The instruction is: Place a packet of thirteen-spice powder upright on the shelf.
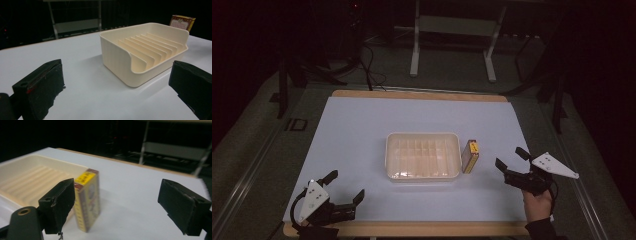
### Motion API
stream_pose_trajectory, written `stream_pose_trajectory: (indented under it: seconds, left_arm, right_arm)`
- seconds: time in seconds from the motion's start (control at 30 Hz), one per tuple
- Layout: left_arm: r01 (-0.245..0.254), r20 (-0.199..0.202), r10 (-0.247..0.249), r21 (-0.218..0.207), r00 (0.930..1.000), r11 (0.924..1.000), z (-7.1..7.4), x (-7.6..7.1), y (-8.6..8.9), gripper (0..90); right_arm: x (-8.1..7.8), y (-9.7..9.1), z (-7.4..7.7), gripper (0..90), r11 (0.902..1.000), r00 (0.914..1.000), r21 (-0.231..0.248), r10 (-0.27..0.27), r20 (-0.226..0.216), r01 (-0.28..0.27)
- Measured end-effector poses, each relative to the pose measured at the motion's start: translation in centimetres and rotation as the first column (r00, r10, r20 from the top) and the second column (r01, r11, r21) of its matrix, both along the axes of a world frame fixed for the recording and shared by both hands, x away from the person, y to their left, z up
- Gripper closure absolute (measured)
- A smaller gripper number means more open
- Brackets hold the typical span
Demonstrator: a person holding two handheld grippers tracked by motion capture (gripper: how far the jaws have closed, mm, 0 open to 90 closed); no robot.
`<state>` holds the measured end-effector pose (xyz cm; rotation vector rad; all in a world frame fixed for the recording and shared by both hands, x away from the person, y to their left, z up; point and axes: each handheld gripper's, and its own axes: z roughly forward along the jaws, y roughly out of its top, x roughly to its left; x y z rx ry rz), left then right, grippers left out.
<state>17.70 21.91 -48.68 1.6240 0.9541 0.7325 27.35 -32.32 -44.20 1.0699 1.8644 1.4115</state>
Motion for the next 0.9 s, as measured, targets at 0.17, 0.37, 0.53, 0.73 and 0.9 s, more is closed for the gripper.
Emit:
stream_pose_trajectory:
  seconds: [0.17, 0.37, 0.53, 0.73, 0.9]
  left_arm:
    - [-0.003, -0.001, 0.003, -0.003, 1.0000, 1.0000, 0.0, -0.1, 0.2, 0.1]
    - [-0.013, -0.006, 0.013, -0.002, 0.9999, 0.9999, -0.2, 0.0, 0.5, 0.1]
    - [-0.011, -0.013, 0.010, -0.015, 0.9999, 0.9998, -0.2, -0.2, 0.5, 0.1]
    - [-0.006, -0.013, 0.006, 0.016, 0.9999, 0.9998, -0.1, -0.6, 0.1, 0.1]
    - [-0.017, -0.014, 0.017, 0.017, 0.9998, 0.9997, -0.1, -0.5, 0.2, 0.1]
  right_arm:
    - [0.1, 0.0, 0.4, 14.3, 0.9999, 1.0000, -0.015, -0.005, -0.001, 0.005]
    - [0.3, -0.1, 0.6, 14.3, 0.9997, 0.9998, -0.021, 0.016, -0.013, -0.016]
    - [0.4, 0.1, 1.1, 14.3, 0.9976, 0.9982, -0.047, 0.050, -0.033, -0.052]
    - [0.8, 0.0, 1.3, 14.3, 0.9929, 0.9946, -0.086, 0.076, -0.070, -0.082]
    - [1.4, -0.5, 1.6, 14.3, 0.9875, 0.9877, -0.110, 0.099, -0.122, -0.112]
